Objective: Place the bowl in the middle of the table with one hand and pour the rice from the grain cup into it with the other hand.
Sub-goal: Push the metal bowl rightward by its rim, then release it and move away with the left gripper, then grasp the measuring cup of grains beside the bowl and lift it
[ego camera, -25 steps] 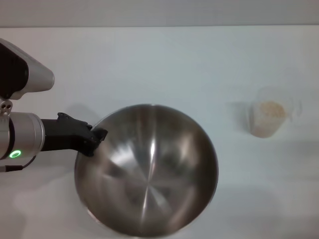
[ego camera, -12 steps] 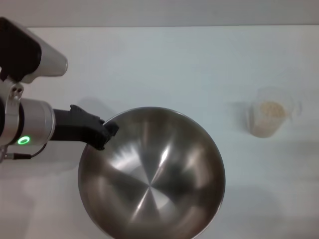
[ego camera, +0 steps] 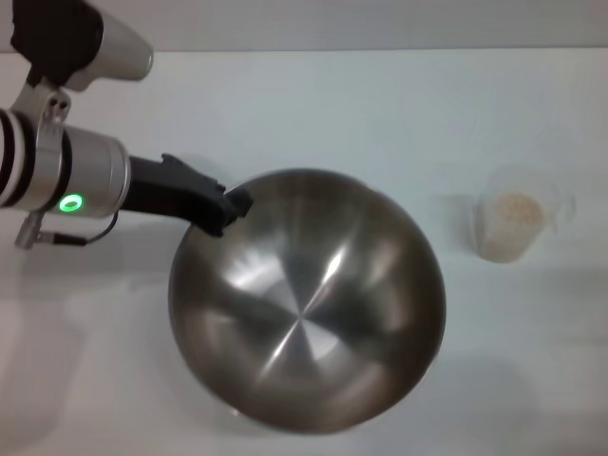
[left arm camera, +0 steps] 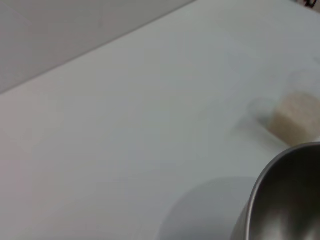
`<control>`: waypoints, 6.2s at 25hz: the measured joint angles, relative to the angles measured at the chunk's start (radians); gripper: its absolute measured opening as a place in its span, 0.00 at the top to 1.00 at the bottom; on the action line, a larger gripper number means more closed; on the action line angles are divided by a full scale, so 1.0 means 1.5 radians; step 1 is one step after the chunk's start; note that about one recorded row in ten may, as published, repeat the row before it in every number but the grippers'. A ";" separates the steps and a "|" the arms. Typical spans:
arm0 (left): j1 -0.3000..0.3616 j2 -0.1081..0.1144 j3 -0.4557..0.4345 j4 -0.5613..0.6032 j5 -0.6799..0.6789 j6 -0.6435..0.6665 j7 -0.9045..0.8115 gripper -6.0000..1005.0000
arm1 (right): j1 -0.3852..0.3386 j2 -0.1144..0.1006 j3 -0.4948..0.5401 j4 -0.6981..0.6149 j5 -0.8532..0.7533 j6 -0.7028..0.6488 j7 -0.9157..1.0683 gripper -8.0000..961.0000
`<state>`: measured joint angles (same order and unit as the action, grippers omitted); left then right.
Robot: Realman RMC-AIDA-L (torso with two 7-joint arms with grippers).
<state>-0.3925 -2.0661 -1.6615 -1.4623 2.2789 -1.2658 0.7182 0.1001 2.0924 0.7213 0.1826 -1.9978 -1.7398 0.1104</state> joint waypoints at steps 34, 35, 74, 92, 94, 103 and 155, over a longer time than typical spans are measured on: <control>-0.194 0.000 -0.104 0.307 -0.016 0.144 0.115 0.96 | 0.012 -0.001 0.000 -0.002 0.002 0.001 0.000 0.13; -0.193 0.000 -0.104 0.307 -0.016 0.147 0.118 0.96 | 0.012 -0.001 0.000 -0.002 0.003 0.001 0.000 0.13; 0.206 -0.001 0.362 0.126 0.070 1.344 0.182 0.19 | -0.019 -0.001 -0.061 -0.033 -0.002 0.021 -0.004 0.13; 0.121 -0.003 0.372 0.612 0.125 1.625 -0.320 0.19 | 0.001 -0.001 -0.187 -0.034 -0.002 0.184 -0.006 0.13; 0.112 -0.003 0.369 0.637 0.125 1.629 -0.329 0.19 | 0.007 -0.001 -0.194 -0.033 -0.002 0.195 -0.006 0.13; 0.112 -0.003 0.369 0.651 0.126 1.632 -0.335 0.19 | 0.027 -0.001 -0.210 -0.023 -0.002 0.235 -0.007 0.13; 0.134 -0.001 0.369 0.656 0.128 1.659 -0.337 0.19 | 0.082 -0.004 -0.216 -0.024 0.008 0.302 -0.007 0.16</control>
<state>-0.1917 -2.0678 -1.1075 -0.4788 2.4703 1.2227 0.2131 0.2231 2.0862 0.3976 0.1470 -1.9864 -1.2869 0.0996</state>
